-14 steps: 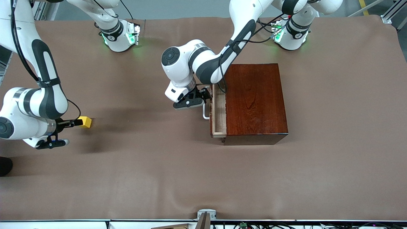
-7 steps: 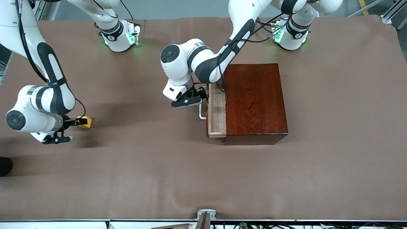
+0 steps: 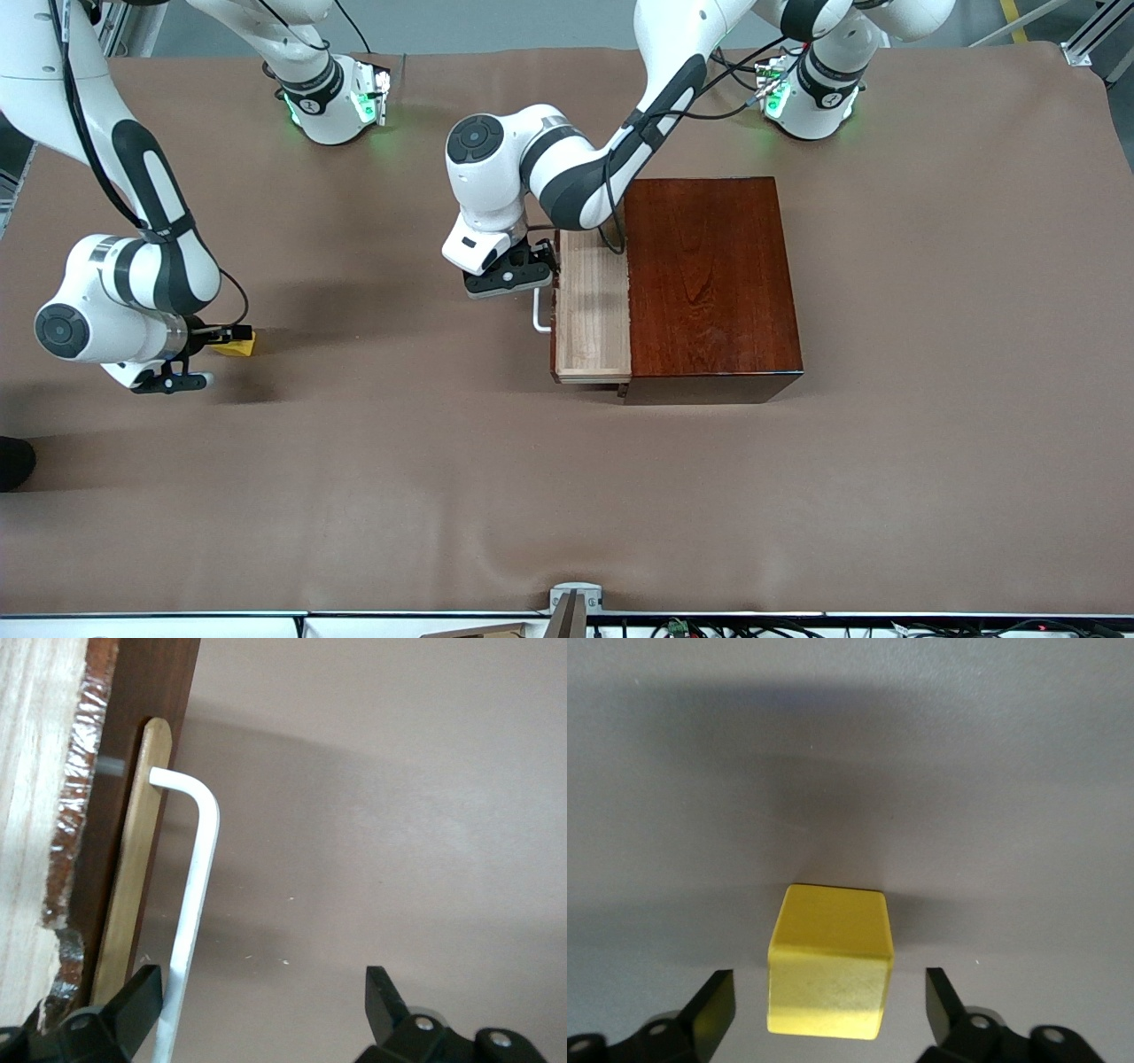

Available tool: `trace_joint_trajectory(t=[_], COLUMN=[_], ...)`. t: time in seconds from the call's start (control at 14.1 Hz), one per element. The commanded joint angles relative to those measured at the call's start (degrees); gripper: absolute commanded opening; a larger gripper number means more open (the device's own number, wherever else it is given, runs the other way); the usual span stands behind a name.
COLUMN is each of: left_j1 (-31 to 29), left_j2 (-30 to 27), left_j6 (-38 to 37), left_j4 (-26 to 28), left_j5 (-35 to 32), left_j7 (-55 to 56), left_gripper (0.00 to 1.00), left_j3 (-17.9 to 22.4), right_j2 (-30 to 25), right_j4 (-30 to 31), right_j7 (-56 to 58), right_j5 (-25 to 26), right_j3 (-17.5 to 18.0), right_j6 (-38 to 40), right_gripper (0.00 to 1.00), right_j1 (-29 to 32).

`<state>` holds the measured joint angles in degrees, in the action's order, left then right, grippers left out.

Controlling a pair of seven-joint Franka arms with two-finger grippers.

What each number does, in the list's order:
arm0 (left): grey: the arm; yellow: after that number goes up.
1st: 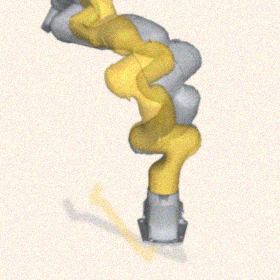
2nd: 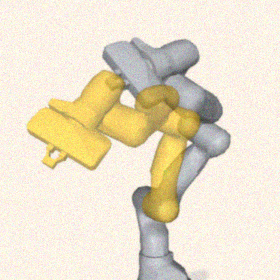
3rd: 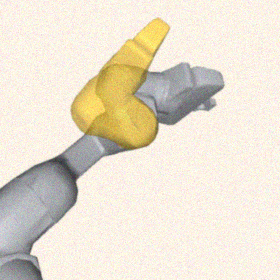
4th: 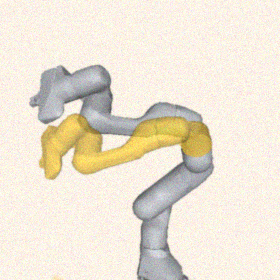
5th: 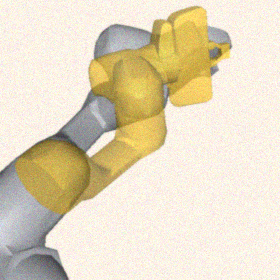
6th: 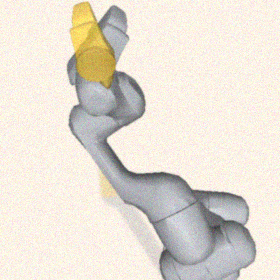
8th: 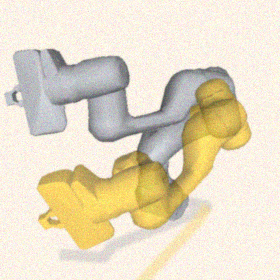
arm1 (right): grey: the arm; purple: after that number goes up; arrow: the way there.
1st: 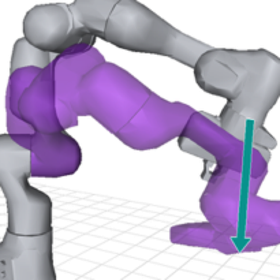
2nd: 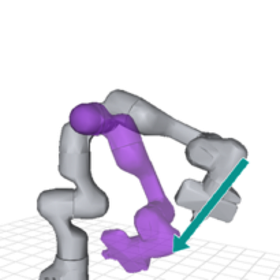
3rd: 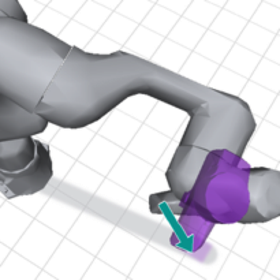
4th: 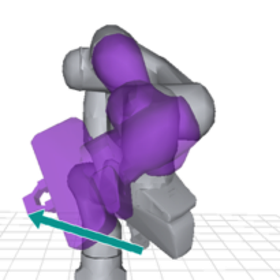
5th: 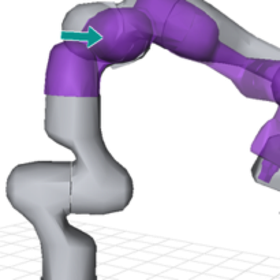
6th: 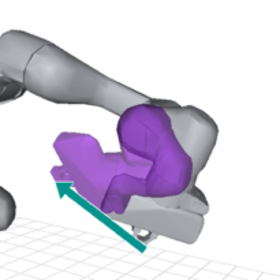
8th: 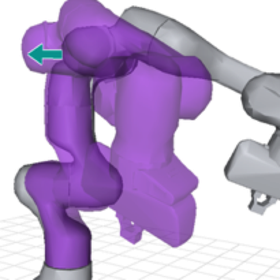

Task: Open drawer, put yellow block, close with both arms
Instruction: 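Pull the drawer open with the left gripper while the right gripper grasps the cube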

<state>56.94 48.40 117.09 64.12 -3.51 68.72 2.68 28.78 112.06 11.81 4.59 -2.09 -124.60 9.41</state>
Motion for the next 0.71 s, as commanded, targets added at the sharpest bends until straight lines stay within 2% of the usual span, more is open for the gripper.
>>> trace_joint_trajectory(t=[0.0, 0.07, 0.28, 0.64], left_j1=[0.4, 0.2, -0.1, -0.3], left_j2=[0.7, 0.7, -0.5, -3.5], left_j6=[1.6, 1.9, 1.6, -2.9], left_j4=[-2.1, -2.1, -2.0, -1.7], left_j5=[1.7, 1.7, 1.6, 0.8], left_j7=[1.6, 1.6, 1.6, 1.2], left_gripper=[1.0, 1.0, 1.0, 1.0], left_j3=[-0.2, -0.2, 0.1, 2.9], right_j2=[-2.1, -2.0, -2.1, -2.2], right_j4=[2.5, 2.4, 2.4, 1.4], right_j7=[-1.3, -2.1, -2.5, -2.8], right_j5=[-0.2, -0.2, -0.3, -1.2], right_j3=[0.7, 0.7, 0.8, 0.9], right_j6=[-0.8, -0.4, 0.1, 4.2], right_gripper=[0.38, 0.22, 0.0, 0.0], right_j1=[0.8, 0.7, 0.4, 0.4])
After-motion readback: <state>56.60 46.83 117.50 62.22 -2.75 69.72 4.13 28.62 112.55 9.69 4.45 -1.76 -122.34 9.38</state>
